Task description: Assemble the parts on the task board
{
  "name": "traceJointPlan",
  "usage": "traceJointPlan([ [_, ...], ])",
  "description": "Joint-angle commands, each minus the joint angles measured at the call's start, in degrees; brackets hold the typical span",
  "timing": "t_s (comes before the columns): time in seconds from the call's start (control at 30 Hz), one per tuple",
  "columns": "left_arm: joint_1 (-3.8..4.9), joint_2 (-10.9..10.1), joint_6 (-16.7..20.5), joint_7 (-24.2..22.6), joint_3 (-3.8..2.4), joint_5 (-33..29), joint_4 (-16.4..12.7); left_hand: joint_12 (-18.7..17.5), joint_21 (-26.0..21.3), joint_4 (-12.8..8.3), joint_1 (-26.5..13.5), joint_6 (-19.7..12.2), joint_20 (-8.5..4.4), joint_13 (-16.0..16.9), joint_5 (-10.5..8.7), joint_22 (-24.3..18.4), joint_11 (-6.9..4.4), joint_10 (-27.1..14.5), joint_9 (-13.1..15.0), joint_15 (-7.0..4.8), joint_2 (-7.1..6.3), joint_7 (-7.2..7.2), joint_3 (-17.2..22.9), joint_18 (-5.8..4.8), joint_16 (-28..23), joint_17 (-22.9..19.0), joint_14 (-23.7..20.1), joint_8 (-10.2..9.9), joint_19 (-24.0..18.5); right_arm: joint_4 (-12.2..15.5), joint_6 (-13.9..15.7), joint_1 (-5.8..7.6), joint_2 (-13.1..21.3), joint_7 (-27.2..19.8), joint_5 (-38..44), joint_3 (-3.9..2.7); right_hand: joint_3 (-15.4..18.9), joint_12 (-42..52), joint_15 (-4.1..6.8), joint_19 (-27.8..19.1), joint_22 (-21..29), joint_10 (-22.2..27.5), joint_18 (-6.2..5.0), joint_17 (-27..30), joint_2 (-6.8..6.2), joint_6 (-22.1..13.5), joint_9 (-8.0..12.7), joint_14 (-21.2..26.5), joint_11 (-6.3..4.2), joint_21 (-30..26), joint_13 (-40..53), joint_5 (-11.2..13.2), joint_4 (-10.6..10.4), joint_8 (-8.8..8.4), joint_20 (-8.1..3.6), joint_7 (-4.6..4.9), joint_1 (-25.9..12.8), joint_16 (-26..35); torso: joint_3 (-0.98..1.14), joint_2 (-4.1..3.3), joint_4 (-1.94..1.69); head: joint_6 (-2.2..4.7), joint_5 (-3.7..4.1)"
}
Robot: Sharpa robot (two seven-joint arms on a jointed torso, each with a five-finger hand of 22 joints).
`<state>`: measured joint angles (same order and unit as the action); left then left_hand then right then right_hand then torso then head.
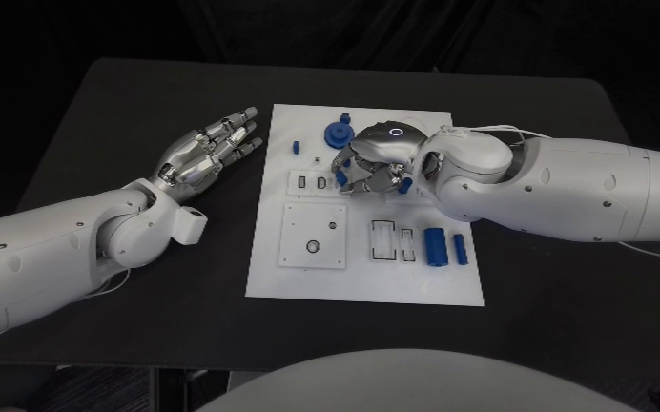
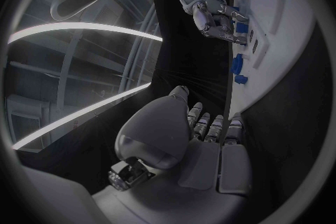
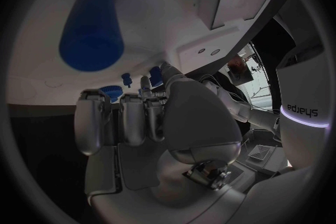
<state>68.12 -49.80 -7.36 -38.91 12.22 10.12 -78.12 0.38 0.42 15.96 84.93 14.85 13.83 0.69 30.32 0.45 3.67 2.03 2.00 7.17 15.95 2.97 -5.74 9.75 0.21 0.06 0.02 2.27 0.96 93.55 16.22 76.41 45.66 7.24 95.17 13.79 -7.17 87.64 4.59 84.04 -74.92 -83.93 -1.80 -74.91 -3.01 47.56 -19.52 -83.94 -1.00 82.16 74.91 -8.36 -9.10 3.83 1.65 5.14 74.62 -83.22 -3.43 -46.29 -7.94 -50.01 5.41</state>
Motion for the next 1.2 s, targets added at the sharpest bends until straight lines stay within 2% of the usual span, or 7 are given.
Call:
traceJointPlan([
  [0.03, -0.14, 0.1, -0.7, -3.2, -0.05, 0.0, 0.0, 0.2, 0.3, 0.3, -0.4, -0.3, 0.31, 0.0, -0.18, 0.1, 0.42, -0.1, 0.0, 0.55, 0.01, -0.16, 0.1, 0.54, -0.2, -0.1, 0.0, 0.0, 0.0, -0.2, -2.3, -0.46, 0.1, 1.4, 0.5, 0.26, 0.4, -0.3, -0.4, 2.2, -12.3, -3.6, -0.24, -4.7, -0.26, -0.8, 0.3, -4.1, 0.49, -0.3, 11.7, 0.7, 0.0, -0.28, 0.55, -0.02, -0.6, 0.2, 0.01, -0.01, 0.0, 0.01, -0.02],
  [0.3, -0.21, -0.2, -0.5, -3.4, -0.05, 0.0, -0.2, 0.2, 0.3, 0.2, -0.4, -0.4, 0.31, 0.0, -0.26, 0.1, 0.41, -0.1, 0.0, 0.55, 0.0, -0.13, 0.1, 0.54, -0.2, -0.1, 0.0, 0.0, 0.0, 0.1, 1.4, -0.49, 0.6, -0.3, 0.5, 0.26, 1.8, -0.3, -0.36, 2.3, -12.4, -3.6, -0.23, -4.7, -1.02, -3.4, 1.3, -4.1, 0.44, -0.4, 11.7, 4.8, -1.1, -0.23, 0.53, -0.11, -1.8, 0.1, 0.02, 0.02, 0.0, 0.01, -0.28],
  [0.53, -0.22, -0.8, 2.8, -4.6, -0.05, 1.0, -0.9, 0.2, 0.4, -0.1, -0.2, 0.8, 0.27, 0.0, -0.06, 0.1, 0.23, 0.1, 0.1, 0.13, -0.57, 0.44, 0.0, 0.58, -0.2, -0.1, 0.0, 0.3, 0.0, 1.6, 10.4, -0.45, 2.4, -4.2, 0.5, 0.17, 2.1, -0.1, -0.18, 2.5, -12.5, -3.8, -0.15, -5.0, -2.24, -5.7, 2.3, -4.1, 0.21, -0.1, 11.8, 5.5, -2.5, -0.3, 0.39, -0.42, -2.4, -0.1, 0.03, 0.0, 0.0, 0.5, -0.68],
  [0.8, -0.08, -1.8, 7.5, -5.7, -0.07, 2.8, -2.8, 0.4, 0.8, -0.4, 0.3, 2.3, 0.67, 0.2, -0.59, 0.4, 0.77, 0.9, 0.3, -0.11, -0.99, 1.44, 0.1, 0.7, -0.1, 0.0, 0.1, 0.7, 0.6, 4.5, 18.1, 1.11, 5.5, -7.3, 0.5, -0.05, 1.4, -0.3, 0.23, 2.7, -12.7, -3.6, -0.04, -5.3, -3.99, -7.5, 3.6, -4.2, -0.28, 0.4, 11.6, 5.5, -5.9, -0.21, -0.02, -1.02, -1.8, -0.4, 0.09, -0.01, 0.13, 3.03, -1.31],
  [1.03, 1.48, -2.5, 9.7, -5.5, -0.07, 3.1, -4.7, 1.2, 2.5, -0.2, 1.4, 3.2, 1.19, 1.7, -0.14, 1.2, 2.32, 5.4, 0.3, 0.64, -1.28, 1.28, 0.7, 0.75, 1.8, 1.3, 3.8, 0.7, 2.9, 5.5, 20.9, 3.17, 8.2, -8.3, 0.5, -0.06, 1.0, -0.7, 0.34, 2.8, -12.8, -3.3, 0.05, -5.5, -4.22, -9.1, 4.6, -4.2, -0.41, 0.7, 11.1, 5.5, -7.2, -0.29, -0.13, -1.19, -1.4, -0.5, 0.33, 0.56, 0.16, 4.98, -1.81],
  [1.13, 2.41, -2.4, 10.2, -5.0, -0.07, 3.5, -5.1, 2.0, 5.0, 0.2, 2.1, 3.9, 1.52, 3.6, 0.05, 2.3, 3.22, 9.8, 0.3, 1.41, -1.66, 1.45, 1.2, 0.78, 4.1, 3.1, 9.6, 0.7, 6.4, 5.2, 21.5, 3.51, 9.1, -8.8, 0.2, -0.01, 0.3, -0.5, 0.46, 3.0, -12.9, -3.5, 0.13, -5.8, -3.26, -7.6, 4.4, -4.3, -0.58, 1.1, 11.4, 5.5, -7.3, 0.11, -0.22, -1.4, -0.6, -0.7, 0.78, 1.74, 0.17, 4.66, -2.15],
  [1.2, 2.93, -2.3, 10.6, -4.4, -0.07, 3.9, -5.4, 3.0, 9.0, 0.5, 2.2, 4.6, 1.84, 6.5, -0.34, 4.0, 4.3, 15.6, 0.4, 2.06, -1.96, 1.67, 1.7, 0.71, 8.2, 6.2, 18.2, 0.7, 12.5, 4.7, 21.6, 3.63, 9.5, -9.0, -0.4, 0.09, 0.1, -0.4, 0.5, 3.0, -12.9, -3.6, 0.15, -5.8, -2.7, -7.1, 4.5, -4.3, -0.63, 1.2, 11.5, 5.4, -7.2, 0.3, -0.26, -1.45, -0.2, -0.8, 1.1, 2.43, 0.28, 4.56, -2.6],
])
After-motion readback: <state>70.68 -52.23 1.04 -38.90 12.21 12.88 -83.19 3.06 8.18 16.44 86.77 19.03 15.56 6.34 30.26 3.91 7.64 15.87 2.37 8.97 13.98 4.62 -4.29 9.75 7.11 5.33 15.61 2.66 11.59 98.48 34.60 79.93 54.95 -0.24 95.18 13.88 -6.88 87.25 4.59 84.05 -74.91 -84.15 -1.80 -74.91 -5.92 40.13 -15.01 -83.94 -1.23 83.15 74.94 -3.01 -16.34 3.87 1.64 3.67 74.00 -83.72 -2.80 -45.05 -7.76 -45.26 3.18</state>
